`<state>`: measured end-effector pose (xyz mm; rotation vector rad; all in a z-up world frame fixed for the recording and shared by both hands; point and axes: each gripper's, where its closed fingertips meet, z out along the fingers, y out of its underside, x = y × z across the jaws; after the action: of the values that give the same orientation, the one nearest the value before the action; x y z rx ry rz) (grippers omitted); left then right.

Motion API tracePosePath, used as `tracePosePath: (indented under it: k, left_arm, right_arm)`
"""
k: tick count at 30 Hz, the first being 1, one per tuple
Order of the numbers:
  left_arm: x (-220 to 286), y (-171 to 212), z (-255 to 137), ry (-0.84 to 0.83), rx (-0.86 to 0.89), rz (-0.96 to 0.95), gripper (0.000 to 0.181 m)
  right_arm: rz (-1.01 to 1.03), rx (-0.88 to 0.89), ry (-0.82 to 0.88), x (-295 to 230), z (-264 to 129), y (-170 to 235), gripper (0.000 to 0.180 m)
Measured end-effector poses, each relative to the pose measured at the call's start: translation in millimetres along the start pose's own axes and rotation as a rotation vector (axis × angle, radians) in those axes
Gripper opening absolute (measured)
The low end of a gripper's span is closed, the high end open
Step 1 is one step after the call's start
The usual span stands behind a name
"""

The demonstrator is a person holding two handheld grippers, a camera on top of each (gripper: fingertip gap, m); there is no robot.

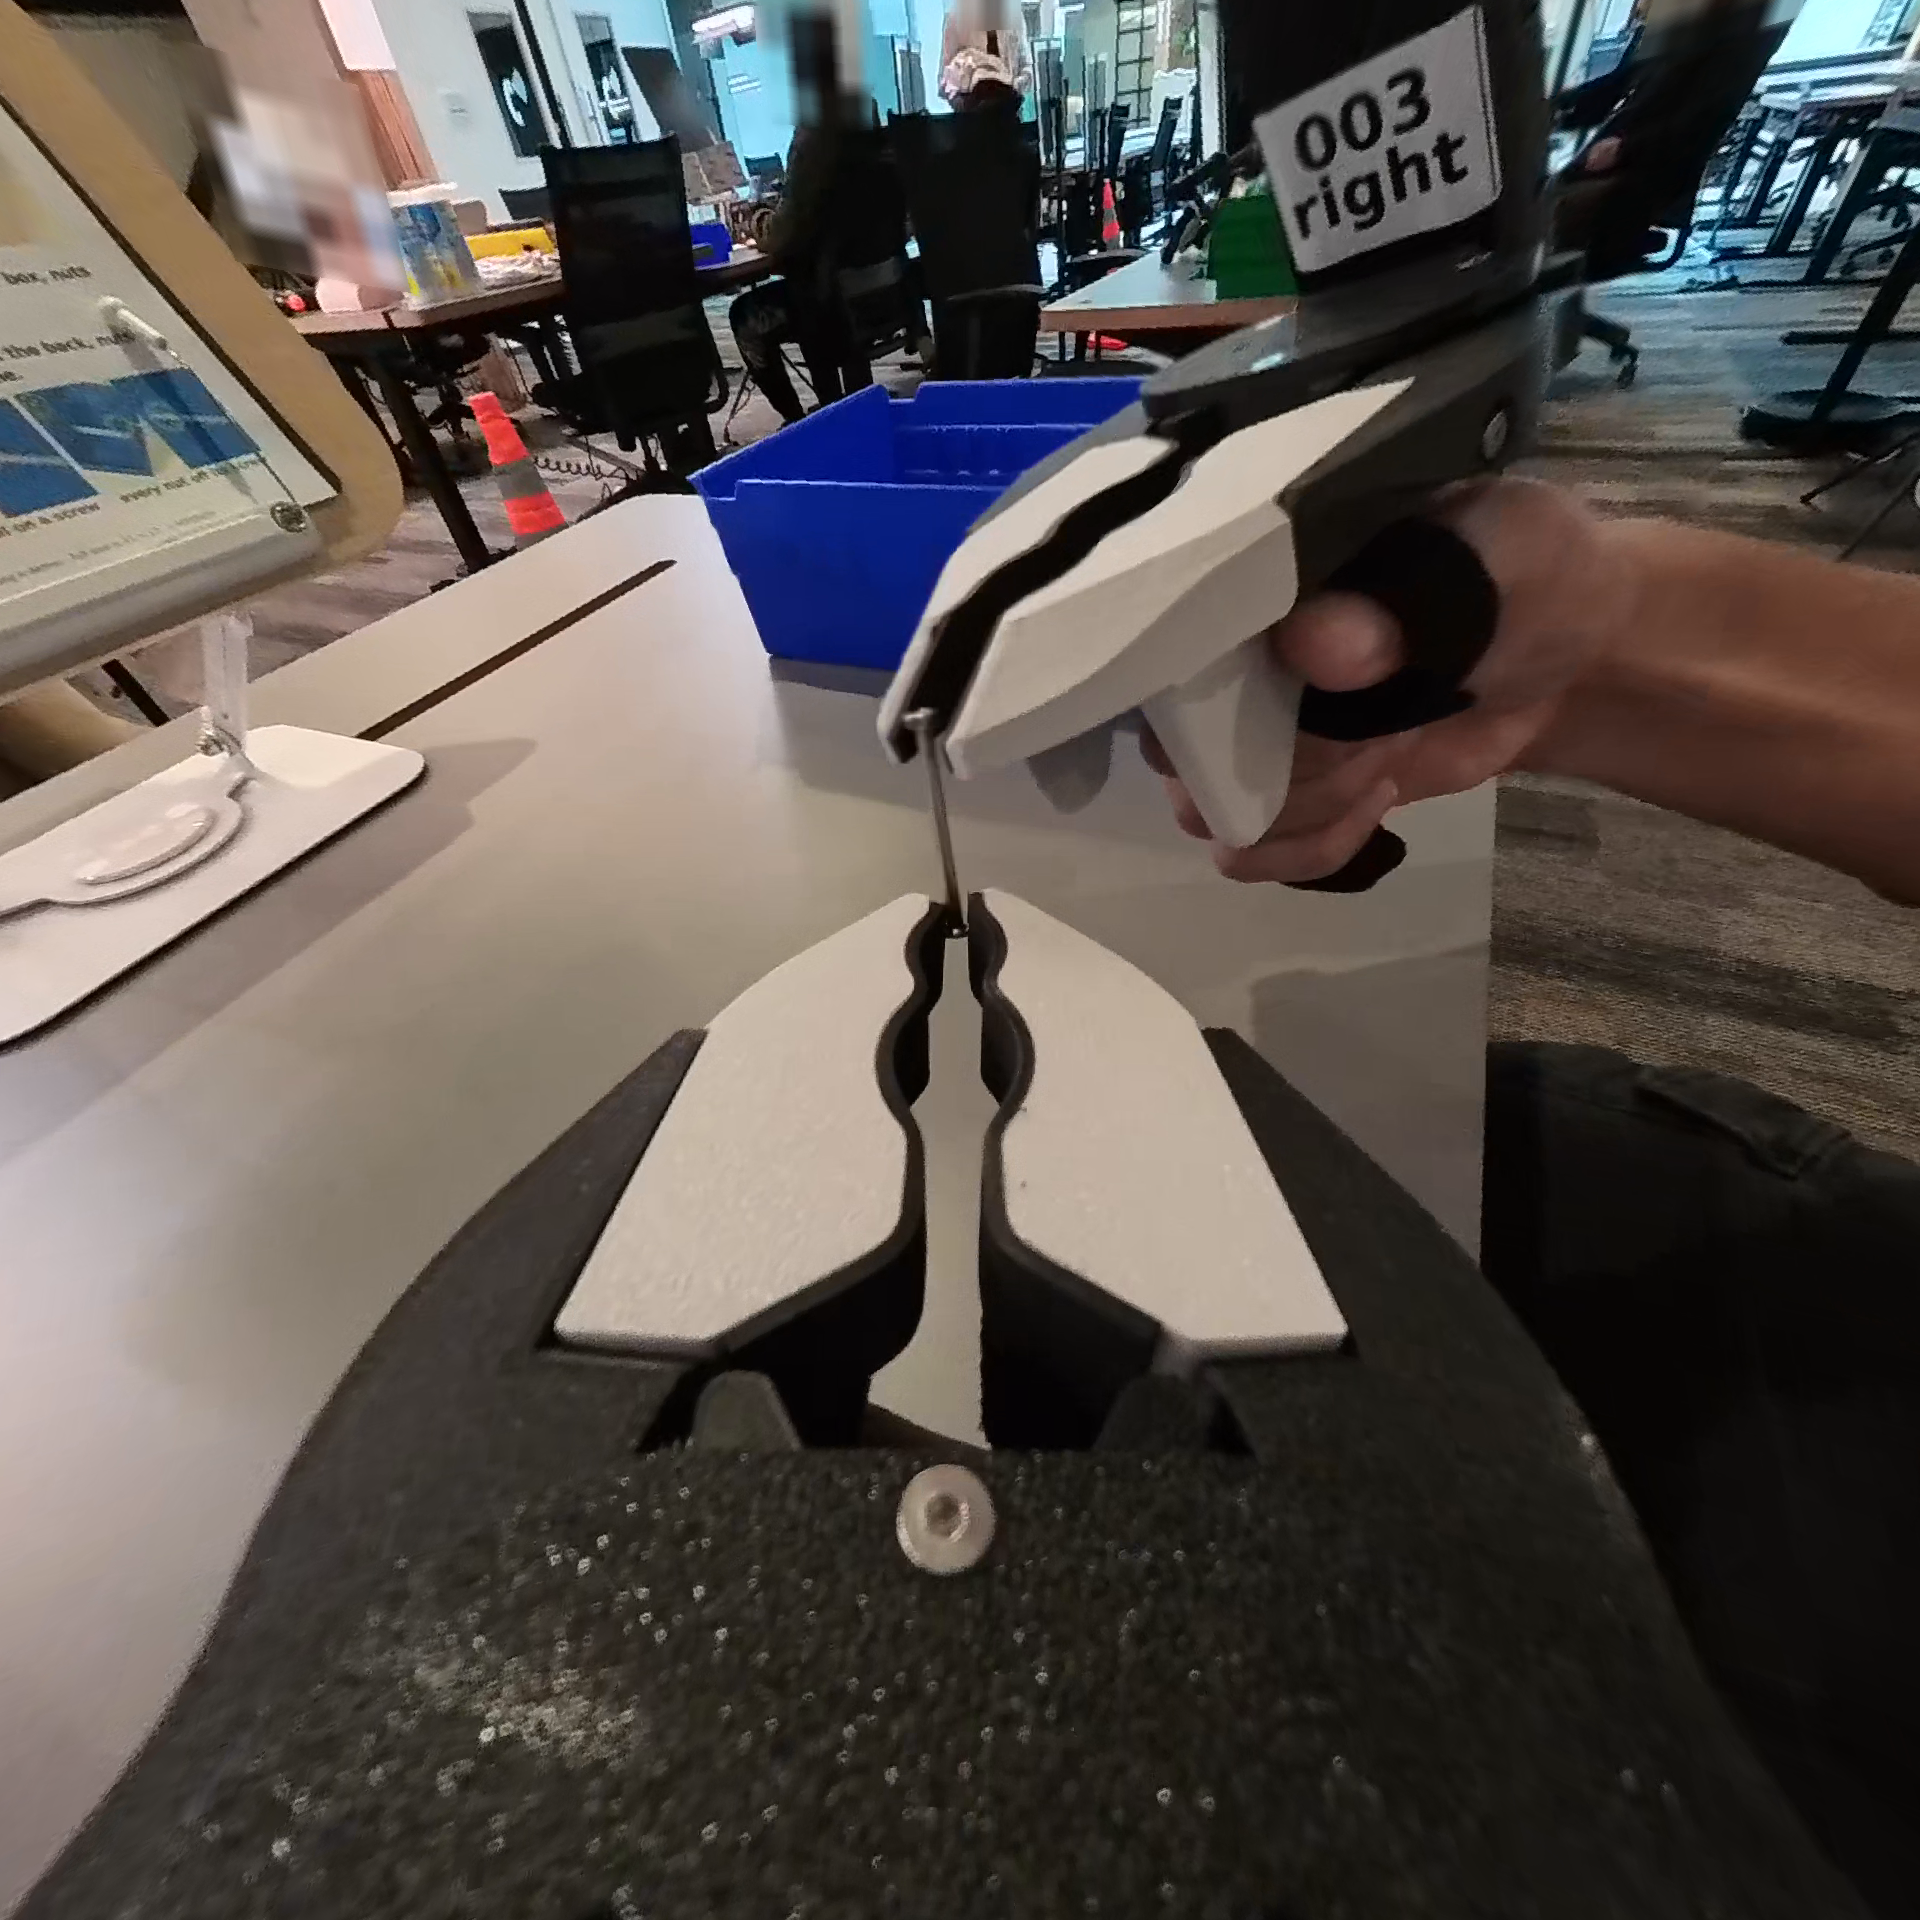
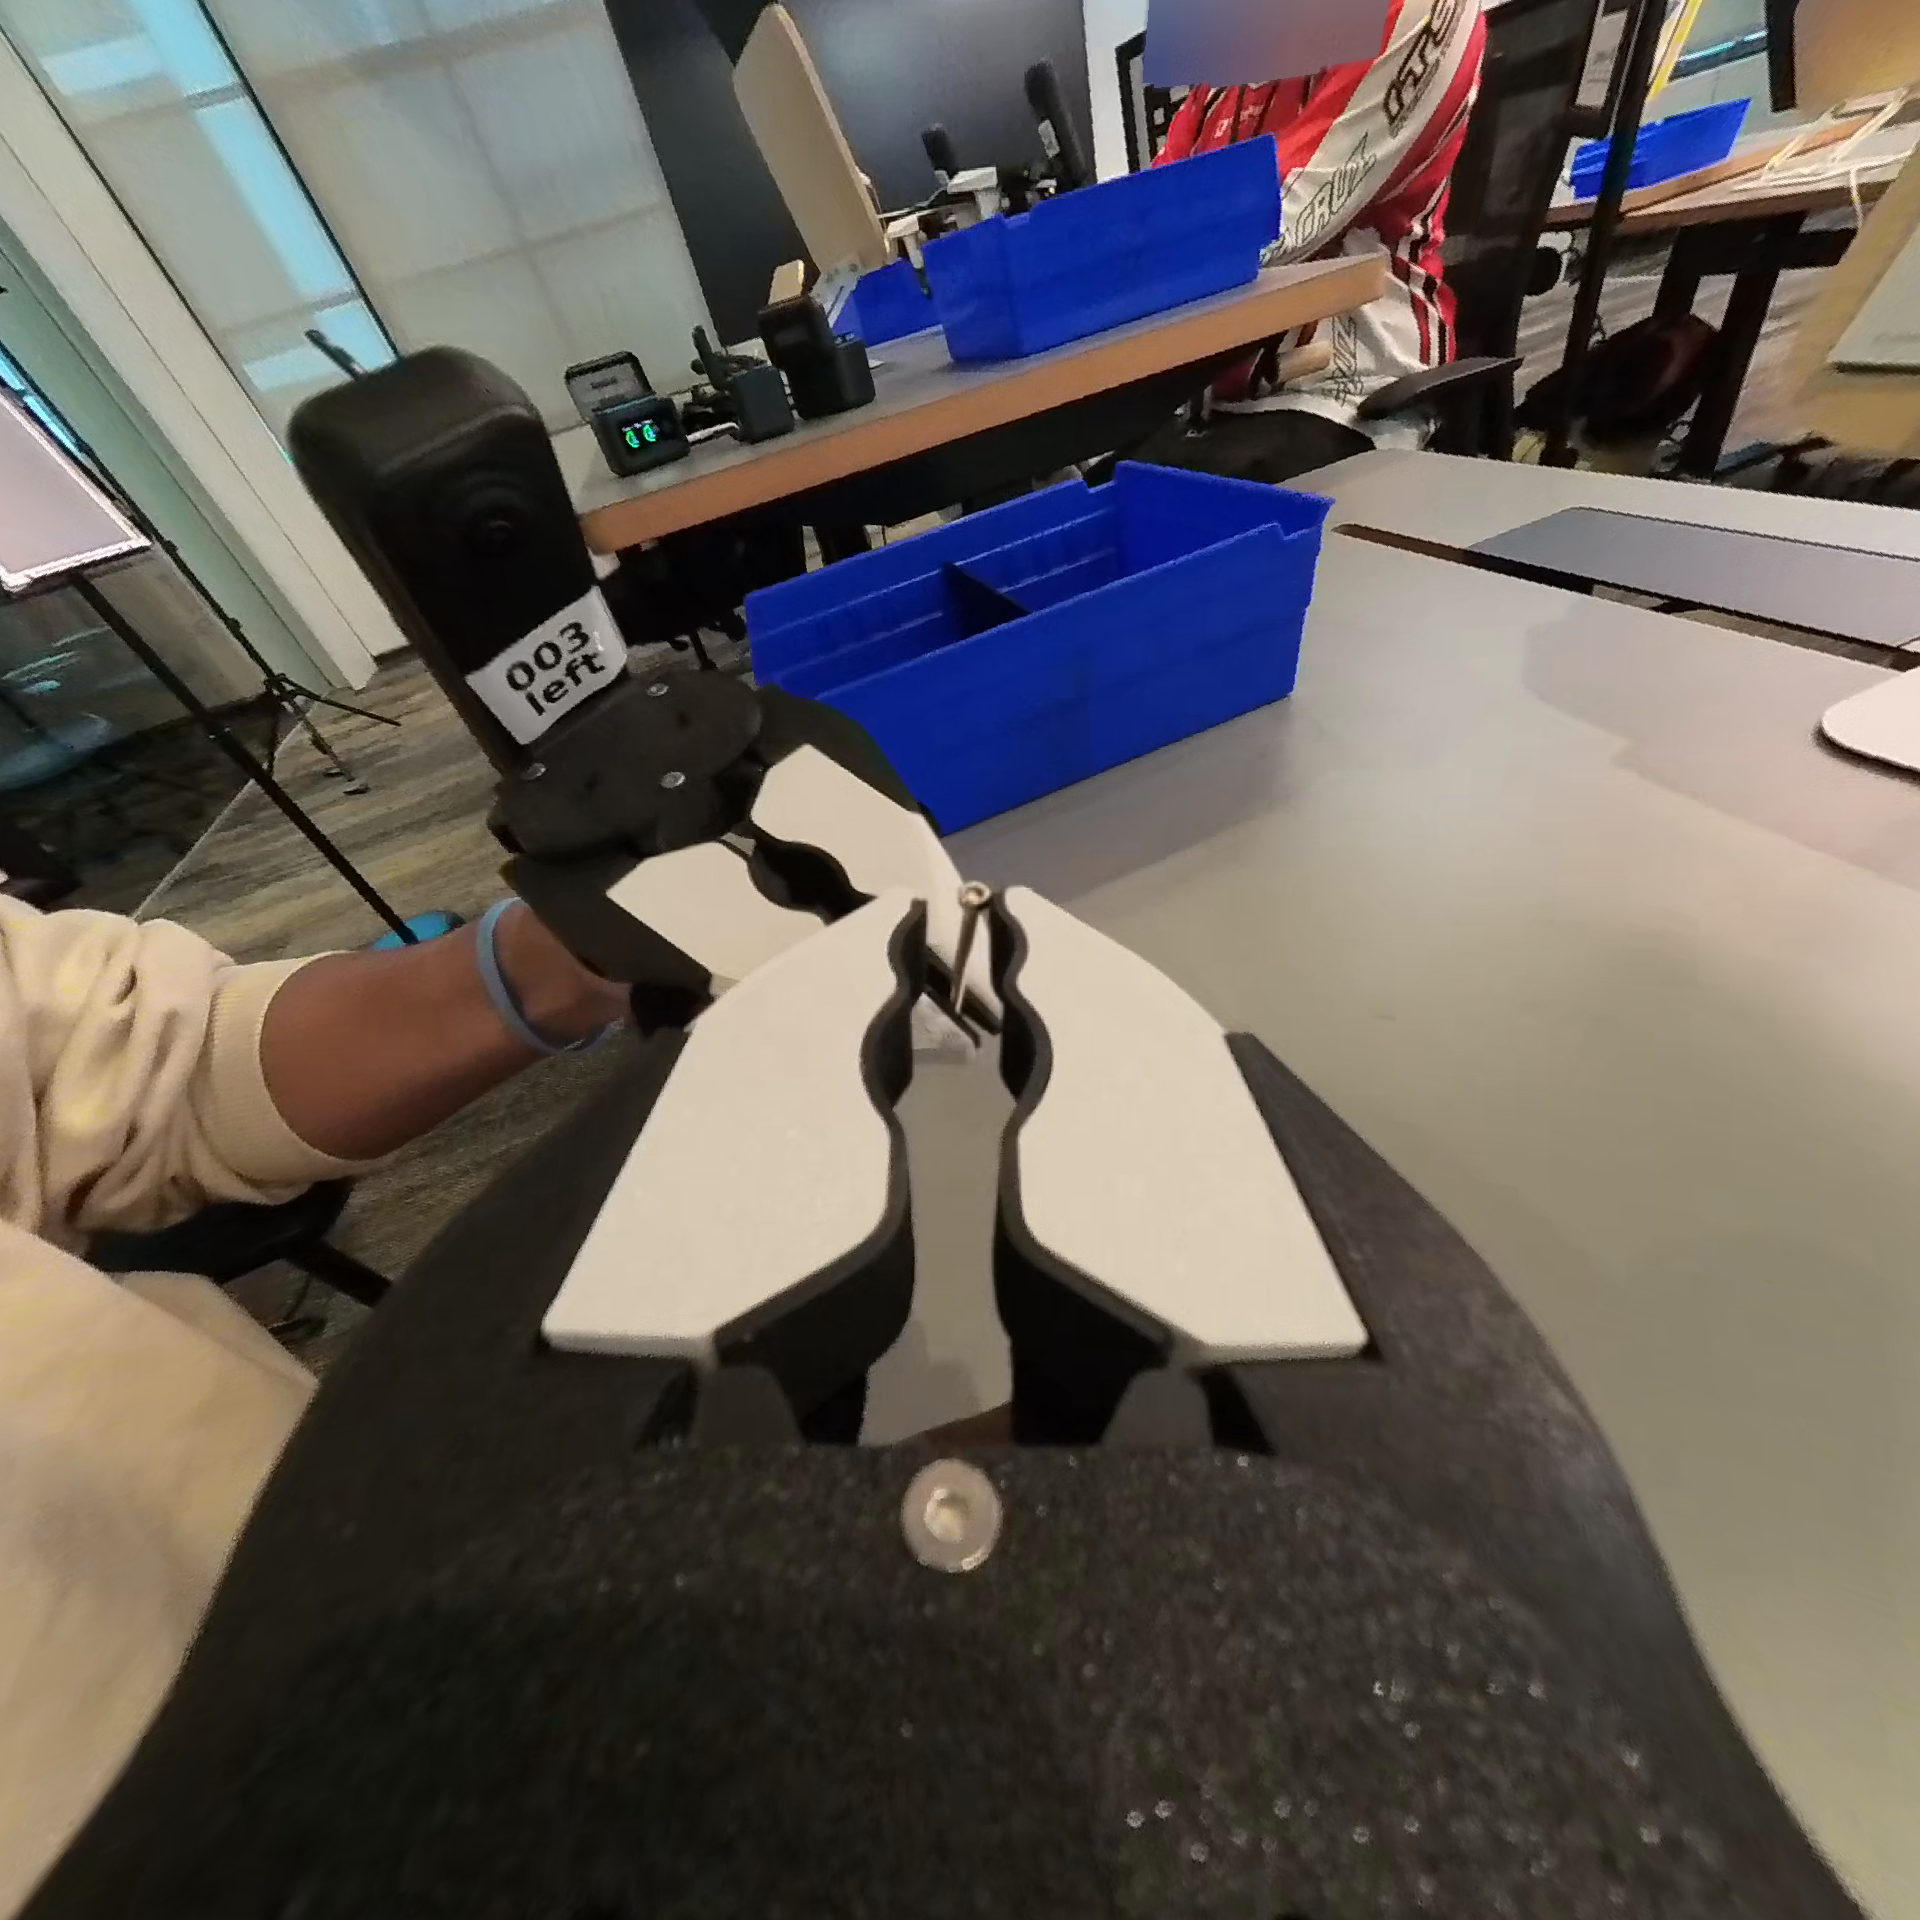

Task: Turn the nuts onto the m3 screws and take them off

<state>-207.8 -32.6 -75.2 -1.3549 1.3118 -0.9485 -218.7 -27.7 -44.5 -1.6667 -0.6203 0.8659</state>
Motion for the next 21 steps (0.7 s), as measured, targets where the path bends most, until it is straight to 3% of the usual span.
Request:
tracePosePath:
  k: [16,21]
  left_arm:
    - [0,-5,-6,0.059,0.043,-0.067,0.004]
    - [8,-12,-10,0.129,0.091,-0.106,0.004]
  right_arm:
    - [-0.047,0.031,0.012,1,-8,-8,0.013]
    - [-0.033,0.074,-0.032,-5,-5,-13,0.026]
